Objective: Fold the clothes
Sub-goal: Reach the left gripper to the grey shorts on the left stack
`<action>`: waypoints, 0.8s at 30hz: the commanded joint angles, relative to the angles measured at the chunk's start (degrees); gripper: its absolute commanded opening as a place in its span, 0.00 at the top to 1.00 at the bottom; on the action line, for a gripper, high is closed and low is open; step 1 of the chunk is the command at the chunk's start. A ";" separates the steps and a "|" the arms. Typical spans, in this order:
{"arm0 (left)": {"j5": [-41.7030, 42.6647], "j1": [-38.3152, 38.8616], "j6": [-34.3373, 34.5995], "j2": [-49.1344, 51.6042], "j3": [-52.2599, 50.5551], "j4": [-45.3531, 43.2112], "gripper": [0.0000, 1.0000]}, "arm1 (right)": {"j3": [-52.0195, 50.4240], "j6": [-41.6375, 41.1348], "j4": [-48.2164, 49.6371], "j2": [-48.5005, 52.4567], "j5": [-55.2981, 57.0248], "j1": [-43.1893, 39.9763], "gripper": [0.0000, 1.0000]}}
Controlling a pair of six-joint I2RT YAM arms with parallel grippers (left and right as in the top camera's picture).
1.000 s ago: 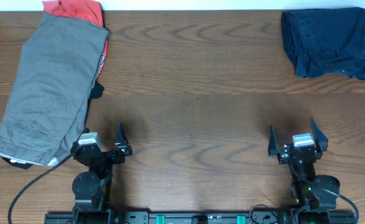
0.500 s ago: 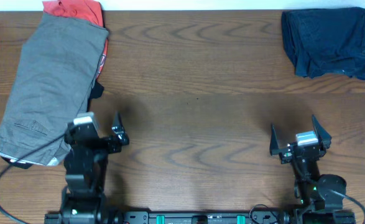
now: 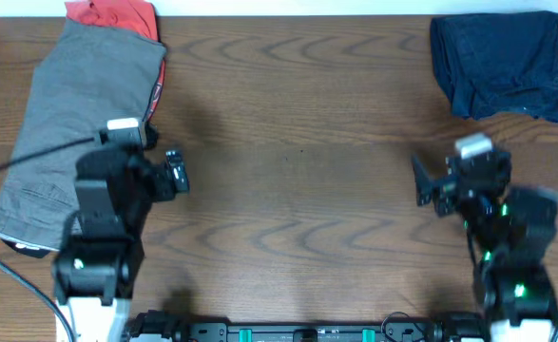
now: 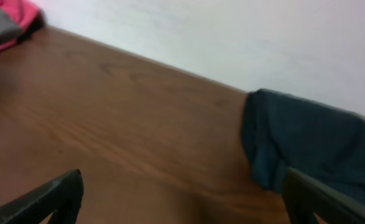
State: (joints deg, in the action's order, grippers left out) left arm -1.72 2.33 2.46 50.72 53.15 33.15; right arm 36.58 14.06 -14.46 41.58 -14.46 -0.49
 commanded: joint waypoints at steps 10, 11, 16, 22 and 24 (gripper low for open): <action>5.77 0.11 -9.09 26.99 26.08 14.43 0.02 | 29.99 -0.76 -17.44 30.38 -9.57 1.31 0.01; 5.75 0.11 -9.16 28.57 26.47 14.12 0.02 | 30.53 -0.76 -17.20 31.69 -10.71 1.31 0.01; 5.53 0.04 -13.84 34.67 26.53 10.45 0.02 | 30.60 -0.79 -14.91 36.76 -14.01 1.31 0.01; 5.51 -2.36 -20.17 38.60 26.53 6.32 0.02 | 30.56 -0.79 -15.10 40.96 -20.17 1.33 0.04; 5.29 -4.39 -20.68 39.56 26.53 5.25 0.02 | 30.53 -0.81 -15.13 42.07 -21.84 1.33 0.16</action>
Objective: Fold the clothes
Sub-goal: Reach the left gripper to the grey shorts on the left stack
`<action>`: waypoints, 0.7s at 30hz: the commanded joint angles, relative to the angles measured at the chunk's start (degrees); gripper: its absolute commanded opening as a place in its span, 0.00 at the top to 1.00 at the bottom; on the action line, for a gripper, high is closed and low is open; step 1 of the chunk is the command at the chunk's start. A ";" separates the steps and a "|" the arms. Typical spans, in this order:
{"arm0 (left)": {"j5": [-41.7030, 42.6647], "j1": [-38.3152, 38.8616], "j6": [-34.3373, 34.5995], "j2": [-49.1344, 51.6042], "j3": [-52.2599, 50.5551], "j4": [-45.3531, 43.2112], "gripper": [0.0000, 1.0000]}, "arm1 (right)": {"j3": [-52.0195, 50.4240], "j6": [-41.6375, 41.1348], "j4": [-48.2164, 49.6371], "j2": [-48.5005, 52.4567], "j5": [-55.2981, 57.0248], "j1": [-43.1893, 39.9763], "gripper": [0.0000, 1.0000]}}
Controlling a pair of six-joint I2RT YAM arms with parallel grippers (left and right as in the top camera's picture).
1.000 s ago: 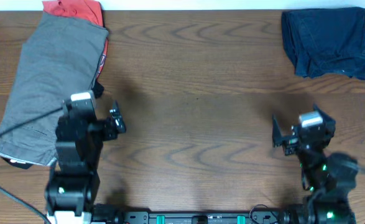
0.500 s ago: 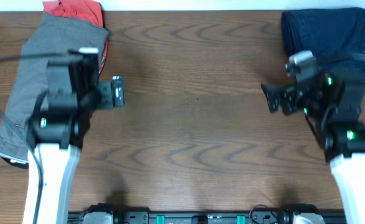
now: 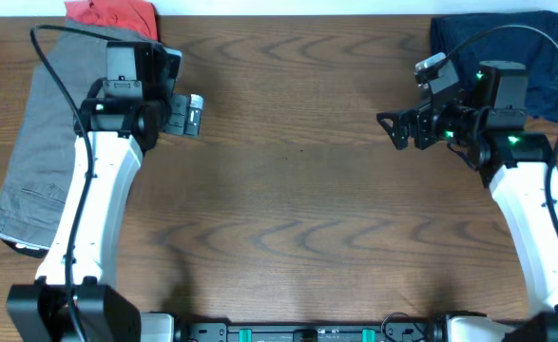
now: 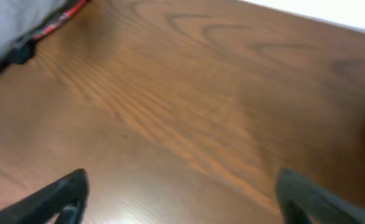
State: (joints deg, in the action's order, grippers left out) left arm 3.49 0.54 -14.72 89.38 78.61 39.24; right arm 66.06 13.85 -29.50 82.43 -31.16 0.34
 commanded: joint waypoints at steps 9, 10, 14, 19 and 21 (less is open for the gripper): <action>-0.26 -13.42 -8.57 9.01 1.05 -3.85 0.05 | 0.98 -0.57 -0.09 4.83 -5.51 0.48 0.36; -0.26 -13.90 -9.86 10.49 1.05 -4.33 0.06 | 0.98 -0.57 -0.09 5.16 -5.51 0.48 0.38; -0.28 -14.14 -12.55 14.53 1.05 -6.69 0.07 | 0.96 -0.55 -0.11 5.73 -4.81 0.48 0.41; -0.52 -14.14 -12.72 18.73 1.05 -10.51 0.10 | 0.96 -0.57 -0.13 5.73 -3.76 0.48 0.47; -1.84 -14.14 -12.72 20.68 1.05 -11.80 0.11 | 0.96 -0.57 -0.17 5.73 -3.76 0.48 0.50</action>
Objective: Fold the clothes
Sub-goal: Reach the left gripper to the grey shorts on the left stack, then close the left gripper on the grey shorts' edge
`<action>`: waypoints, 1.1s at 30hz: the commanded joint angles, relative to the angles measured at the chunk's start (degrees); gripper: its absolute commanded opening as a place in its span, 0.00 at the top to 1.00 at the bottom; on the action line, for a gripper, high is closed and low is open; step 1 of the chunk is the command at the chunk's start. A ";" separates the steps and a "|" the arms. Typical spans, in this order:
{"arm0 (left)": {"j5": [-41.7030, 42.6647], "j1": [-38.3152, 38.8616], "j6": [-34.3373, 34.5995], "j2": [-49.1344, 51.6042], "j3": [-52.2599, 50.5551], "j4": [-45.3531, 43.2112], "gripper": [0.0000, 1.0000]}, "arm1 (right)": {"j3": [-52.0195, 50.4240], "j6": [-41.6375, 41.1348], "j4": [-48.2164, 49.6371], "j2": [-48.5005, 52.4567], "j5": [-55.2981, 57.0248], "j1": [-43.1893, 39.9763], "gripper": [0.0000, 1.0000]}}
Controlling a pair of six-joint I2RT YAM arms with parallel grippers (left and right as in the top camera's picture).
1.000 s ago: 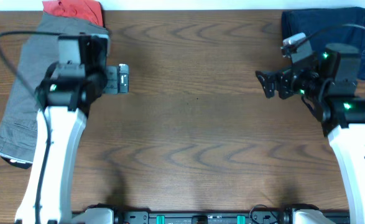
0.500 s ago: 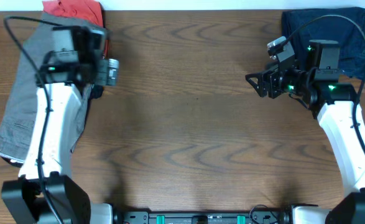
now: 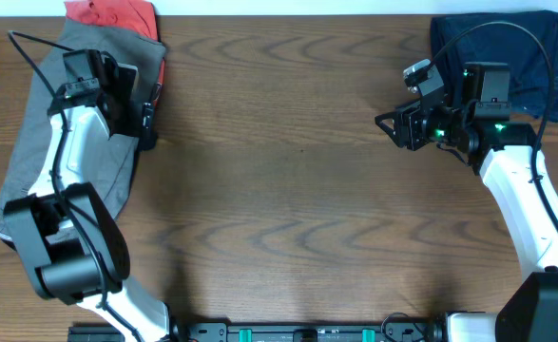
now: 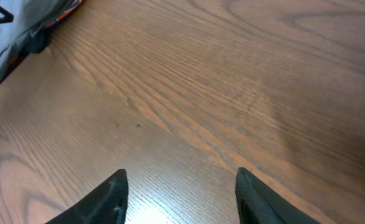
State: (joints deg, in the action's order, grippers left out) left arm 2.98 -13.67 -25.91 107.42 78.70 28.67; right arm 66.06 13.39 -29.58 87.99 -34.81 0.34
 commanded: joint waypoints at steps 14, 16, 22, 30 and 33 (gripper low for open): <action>-2.62 0.09 -1.90 8.66 0.94 -7.23 0.31 | 0.96 -0.11 -1.53 0.17 0.94 0.48 0.61; -2.62 0.07 -1.90 8.66 0.94 -7.85 0.34 | 0.96 -0.11 -1.44 0.17 0.94 0.48 0.62; -2.60 0.09 -1.86 8.68 0.94 -9.51 0.40 | 0.96 -0.11 -1.27 0.15 0.94 0.48 0.65; -2.60 0.07 -1.88 8.68 0.94 -10.10 0.67 | 0.96 -0.11 -1.05 0.17 0.94 0.48 0.70; -2.60 0.07 -1.88 8.68 0.94 -10.10 0.71 | 0.96 -0.11 -1.07 0.17 0.92 0.48 0.72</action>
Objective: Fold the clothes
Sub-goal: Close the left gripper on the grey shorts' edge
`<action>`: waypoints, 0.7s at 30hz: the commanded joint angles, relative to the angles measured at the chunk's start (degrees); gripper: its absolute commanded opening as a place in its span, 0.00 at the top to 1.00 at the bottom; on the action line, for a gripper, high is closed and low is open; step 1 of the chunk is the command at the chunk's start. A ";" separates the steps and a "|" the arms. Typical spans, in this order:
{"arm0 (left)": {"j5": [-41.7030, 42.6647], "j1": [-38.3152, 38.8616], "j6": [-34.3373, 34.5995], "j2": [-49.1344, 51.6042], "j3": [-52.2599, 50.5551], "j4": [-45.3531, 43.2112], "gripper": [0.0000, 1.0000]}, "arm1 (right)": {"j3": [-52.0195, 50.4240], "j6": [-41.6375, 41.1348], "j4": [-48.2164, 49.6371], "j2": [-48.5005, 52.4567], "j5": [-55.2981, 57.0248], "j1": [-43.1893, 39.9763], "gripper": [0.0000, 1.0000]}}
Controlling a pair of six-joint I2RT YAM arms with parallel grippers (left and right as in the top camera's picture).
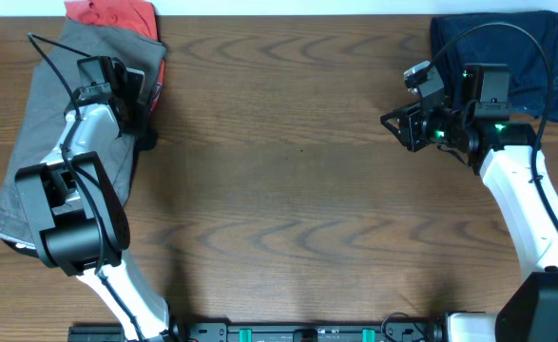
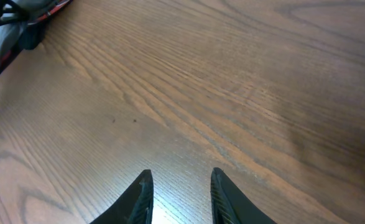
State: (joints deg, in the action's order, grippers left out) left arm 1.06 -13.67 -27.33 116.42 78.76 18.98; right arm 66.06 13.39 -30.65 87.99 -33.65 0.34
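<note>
Grey trousers (image 1: 50, 133) lie lengthwise at the table's left, over a red garment (image 1: 112, 13) whose edge shows at the top and along the right side. My left gripper (image 1: 134, 93) sits at the trousers' right edge; its jaws are hidden against the cloth. A dark blue garment (image 1: 535, 43) lies bunched at the far right corner. My right gripper (image 1: 393, 122) hovers left of it over bare wood, open by a narrow gap (image 2: 179, 175), nothing between its fingers. The trousers' corner shows in the right wrist view.
The brown wooden table (image 1: 288, 190) runs between the two piles. A black cable (image 1: 46, 43) loops over the grey trousers by the left arm. The white wall borders the table's far edge.
My right gripper's fingers have drawn closer together while staying over the same bare wood. My left gripper has shifted slightly up along the trousers' right edge.
Both arms stood low near the table's front, the right gripper wide open. Then both were reached out, left beside the grey trousers, right near the blue garment. The left gripper came onto the trousers' edge, and the right gripper's gap narrowed at each moment.
</note>
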 commanded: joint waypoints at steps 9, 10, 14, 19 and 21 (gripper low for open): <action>-0.63 0.09 -0.15 -0.33 0.87 -0.04 0.64 | 0.96 -0.11 0.00 0.17 -0.22 0.48 0.72; -0.61 0.09 0.33 -0.33 0.87 -0.09 0.62 | 0.96 -0.13 0.00 0.15 -0.24 0.48 0.71; 0.00 0.26 1.95 -0.33 0.87 -0.07 0.57 | 0.96 -0.13 0.00 0.17 -0.22 0.48 0.71; 0.02 0.63 1.95 -0.33 0.87 -0.09 0.57 | 0.96 -0.11 -0.02 0.17 -0.24 0.48 0.71; 0.13 0.63 2.69 -0.33 0.87 -0.22 0.57 | 0.96 -0.11 -0.02 0.17 -0.24 0.48 0.72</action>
State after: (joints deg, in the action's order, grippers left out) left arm 1.10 -13.30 -26.28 116.42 78.76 19.03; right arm 66.06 13.41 -30.65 88.01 -33.63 0.34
